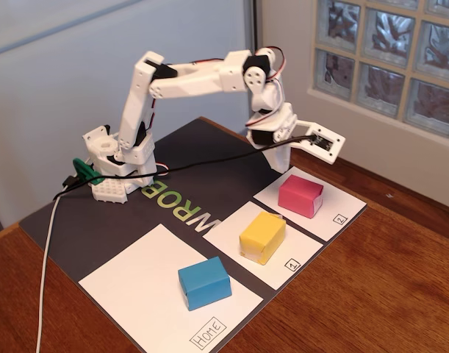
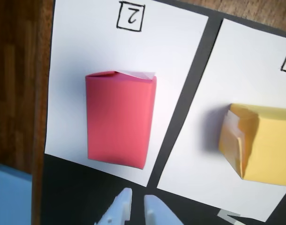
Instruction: Move box red to home
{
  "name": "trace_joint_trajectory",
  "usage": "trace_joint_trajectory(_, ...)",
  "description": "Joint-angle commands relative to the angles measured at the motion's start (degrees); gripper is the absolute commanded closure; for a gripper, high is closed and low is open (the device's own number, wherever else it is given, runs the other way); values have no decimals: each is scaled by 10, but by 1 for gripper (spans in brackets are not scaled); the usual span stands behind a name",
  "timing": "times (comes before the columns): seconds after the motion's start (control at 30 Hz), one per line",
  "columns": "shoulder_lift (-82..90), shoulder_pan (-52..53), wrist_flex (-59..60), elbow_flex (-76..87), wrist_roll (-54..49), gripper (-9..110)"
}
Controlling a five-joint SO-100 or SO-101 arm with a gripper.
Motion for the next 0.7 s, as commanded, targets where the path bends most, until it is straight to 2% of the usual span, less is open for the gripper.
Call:
trace_joint_trajectory(0.0, -19, -19, 1, -62, 15, 95)
trace_joint_trajectory(0.13, -65, -37, 19, -127, 33, 90)
trace_joint_trajectory(0.47, -109, -66, 32, -187, 65, 54)
trace_joint_trajectory(0.67, -123, -75, 32, -192, 74, 49)
